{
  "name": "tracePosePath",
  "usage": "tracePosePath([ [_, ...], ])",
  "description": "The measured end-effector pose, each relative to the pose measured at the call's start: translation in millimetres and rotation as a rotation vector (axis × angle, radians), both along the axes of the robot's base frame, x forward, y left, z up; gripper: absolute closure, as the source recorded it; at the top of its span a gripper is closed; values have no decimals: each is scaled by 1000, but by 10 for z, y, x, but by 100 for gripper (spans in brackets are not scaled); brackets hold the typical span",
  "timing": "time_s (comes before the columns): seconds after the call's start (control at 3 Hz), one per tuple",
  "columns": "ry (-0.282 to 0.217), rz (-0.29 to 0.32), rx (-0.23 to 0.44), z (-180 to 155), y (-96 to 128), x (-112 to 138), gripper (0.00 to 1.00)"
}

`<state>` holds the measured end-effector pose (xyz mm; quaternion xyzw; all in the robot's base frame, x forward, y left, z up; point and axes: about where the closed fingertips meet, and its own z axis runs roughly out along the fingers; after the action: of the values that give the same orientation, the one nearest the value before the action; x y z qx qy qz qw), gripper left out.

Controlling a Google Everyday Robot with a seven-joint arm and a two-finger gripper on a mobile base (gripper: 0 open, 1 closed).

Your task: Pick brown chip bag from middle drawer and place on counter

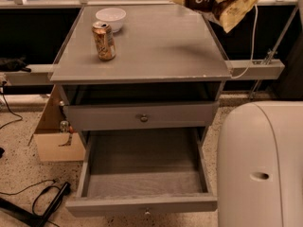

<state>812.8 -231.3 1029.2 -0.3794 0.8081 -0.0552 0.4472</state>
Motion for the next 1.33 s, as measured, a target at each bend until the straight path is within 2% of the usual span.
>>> tracePosePath([
  [0.33,39,31,73,-364,350,251,100],
  [0.67,64,100,89,-520,724,330,100],
  [1.0,64,101,89,-525,733,333,82],
  [1.33,64,101,89,-525,733,333,58],
])
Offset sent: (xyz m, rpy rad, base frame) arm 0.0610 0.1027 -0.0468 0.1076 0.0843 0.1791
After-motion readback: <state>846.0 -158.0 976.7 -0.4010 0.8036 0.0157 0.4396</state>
